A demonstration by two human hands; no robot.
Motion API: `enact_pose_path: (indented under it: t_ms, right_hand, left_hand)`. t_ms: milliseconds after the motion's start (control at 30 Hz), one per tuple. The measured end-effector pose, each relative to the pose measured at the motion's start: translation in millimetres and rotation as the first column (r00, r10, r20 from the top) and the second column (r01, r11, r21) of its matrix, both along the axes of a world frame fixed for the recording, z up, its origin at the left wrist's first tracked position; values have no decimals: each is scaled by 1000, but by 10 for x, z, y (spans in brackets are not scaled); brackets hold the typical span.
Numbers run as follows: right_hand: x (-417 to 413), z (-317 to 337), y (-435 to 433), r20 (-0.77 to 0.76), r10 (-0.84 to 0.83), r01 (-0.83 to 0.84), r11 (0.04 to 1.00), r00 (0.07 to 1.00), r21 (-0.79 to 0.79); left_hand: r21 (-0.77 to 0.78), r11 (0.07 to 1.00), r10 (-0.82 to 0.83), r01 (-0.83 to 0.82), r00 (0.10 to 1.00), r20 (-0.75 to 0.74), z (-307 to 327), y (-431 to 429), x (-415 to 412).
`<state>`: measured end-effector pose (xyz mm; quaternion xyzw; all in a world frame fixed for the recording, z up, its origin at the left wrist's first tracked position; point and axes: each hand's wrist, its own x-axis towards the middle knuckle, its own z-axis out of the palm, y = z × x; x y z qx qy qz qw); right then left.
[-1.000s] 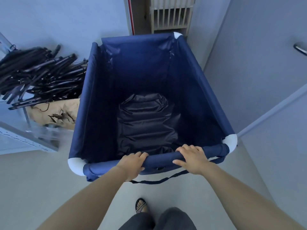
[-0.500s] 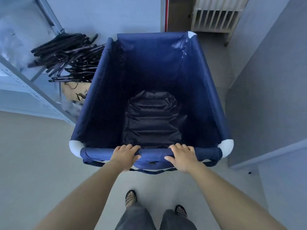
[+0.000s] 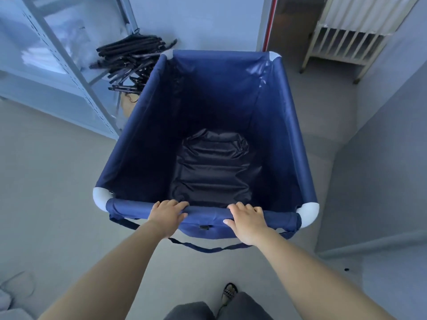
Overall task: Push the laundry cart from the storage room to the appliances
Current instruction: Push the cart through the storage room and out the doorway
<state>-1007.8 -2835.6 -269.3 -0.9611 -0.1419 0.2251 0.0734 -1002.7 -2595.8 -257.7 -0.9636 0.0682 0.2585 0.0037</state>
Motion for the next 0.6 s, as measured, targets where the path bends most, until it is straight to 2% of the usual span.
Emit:
enact_pose_path:
  t_ms: [267,600]
  right_hand:
    - [-456,6,-150,73,130,-123,987,989,-100]
    - [-1337,41,-408,41,198,-192,973,979,-131]
  left_hand:
    - [-77,991,111,-114,993,-43,-70,-91,-585]
    - [-147,975,163,-165,986,-28,-56,-316,-1671]
